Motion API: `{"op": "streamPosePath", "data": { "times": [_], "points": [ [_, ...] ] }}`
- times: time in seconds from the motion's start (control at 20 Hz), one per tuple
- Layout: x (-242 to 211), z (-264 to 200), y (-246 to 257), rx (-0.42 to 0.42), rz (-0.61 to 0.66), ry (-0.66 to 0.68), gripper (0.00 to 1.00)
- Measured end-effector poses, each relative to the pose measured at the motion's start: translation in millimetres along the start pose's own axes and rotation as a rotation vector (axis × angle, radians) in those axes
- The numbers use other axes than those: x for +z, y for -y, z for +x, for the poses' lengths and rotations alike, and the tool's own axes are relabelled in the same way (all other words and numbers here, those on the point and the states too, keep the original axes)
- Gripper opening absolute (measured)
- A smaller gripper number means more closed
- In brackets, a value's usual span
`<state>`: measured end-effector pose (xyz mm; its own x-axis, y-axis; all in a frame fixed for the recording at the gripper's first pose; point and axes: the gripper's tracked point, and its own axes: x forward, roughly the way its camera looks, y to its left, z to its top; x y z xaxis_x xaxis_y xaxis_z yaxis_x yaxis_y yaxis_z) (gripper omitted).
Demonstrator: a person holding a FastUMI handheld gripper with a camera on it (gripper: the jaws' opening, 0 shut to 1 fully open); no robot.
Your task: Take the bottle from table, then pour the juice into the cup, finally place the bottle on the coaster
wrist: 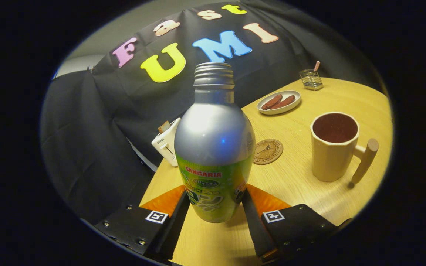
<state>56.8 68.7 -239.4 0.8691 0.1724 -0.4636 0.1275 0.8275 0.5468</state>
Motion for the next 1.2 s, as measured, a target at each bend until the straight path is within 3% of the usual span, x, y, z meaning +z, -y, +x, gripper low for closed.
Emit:
{"op": "streamPosePath", "data": {
  "times": [0.35,1.2],
  "points": [
    [8,3,11,0.035,0.26,0.0,0.78],
    [26,8,16,0.129,0.747,-0.012,0.77]
  ]
}}
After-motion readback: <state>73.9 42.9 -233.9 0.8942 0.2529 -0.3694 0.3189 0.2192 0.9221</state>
